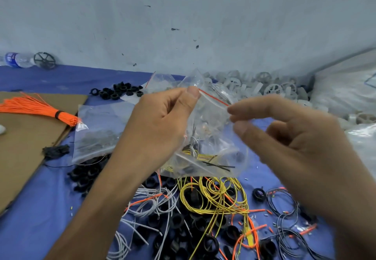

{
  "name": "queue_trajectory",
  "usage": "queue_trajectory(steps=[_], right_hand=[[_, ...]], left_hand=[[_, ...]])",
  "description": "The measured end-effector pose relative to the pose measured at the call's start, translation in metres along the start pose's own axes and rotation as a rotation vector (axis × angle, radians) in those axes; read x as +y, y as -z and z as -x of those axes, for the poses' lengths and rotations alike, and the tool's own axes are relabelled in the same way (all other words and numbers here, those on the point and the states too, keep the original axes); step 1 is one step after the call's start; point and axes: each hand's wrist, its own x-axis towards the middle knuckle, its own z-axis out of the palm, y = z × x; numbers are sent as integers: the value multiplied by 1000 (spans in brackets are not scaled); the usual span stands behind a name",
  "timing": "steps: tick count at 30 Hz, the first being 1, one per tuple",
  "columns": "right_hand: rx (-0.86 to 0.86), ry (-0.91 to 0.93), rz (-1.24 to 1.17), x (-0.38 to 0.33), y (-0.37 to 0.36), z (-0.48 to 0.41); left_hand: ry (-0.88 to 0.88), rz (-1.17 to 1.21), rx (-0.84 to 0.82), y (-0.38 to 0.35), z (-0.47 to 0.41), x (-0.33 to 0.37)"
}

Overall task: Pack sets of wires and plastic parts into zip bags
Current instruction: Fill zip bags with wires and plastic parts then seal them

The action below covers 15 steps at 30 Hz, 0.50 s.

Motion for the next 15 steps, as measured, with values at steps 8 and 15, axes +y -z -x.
queue_trajectory(steps=[8, 15], right_hand=[[254, -95, -127, 15, 24, -5], [270, -94, -111, 27, 25, -8]], left_hand=[[-15, 79, 85, 6, -3, -4], [-37, 189, 139, 5, -6, -3]])
